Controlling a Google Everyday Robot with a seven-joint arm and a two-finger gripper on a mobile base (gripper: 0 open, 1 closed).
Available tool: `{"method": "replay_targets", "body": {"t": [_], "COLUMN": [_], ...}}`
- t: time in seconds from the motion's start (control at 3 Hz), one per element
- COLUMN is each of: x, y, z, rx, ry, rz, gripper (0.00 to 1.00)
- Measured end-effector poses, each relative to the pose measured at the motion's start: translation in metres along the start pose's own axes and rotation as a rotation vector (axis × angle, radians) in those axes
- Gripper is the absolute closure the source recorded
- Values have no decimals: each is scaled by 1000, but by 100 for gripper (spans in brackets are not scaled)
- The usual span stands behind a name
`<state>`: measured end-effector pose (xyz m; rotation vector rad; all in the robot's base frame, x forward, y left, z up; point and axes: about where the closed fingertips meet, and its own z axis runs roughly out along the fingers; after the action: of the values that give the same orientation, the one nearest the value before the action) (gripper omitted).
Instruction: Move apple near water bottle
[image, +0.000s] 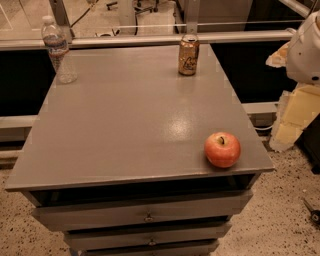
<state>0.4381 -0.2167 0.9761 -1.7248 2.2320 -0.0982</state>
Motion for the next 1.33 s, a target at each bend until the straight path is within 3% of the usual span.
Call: {"method": "replay_targets", "body": {"t": [0.67,1.33], "x": [-2,-14], "y": [4,23], "z": [9,50], "rx": [-12,-85], "ry": [-26,-93], "rz": [27,89], "gripper": [0,0]}}
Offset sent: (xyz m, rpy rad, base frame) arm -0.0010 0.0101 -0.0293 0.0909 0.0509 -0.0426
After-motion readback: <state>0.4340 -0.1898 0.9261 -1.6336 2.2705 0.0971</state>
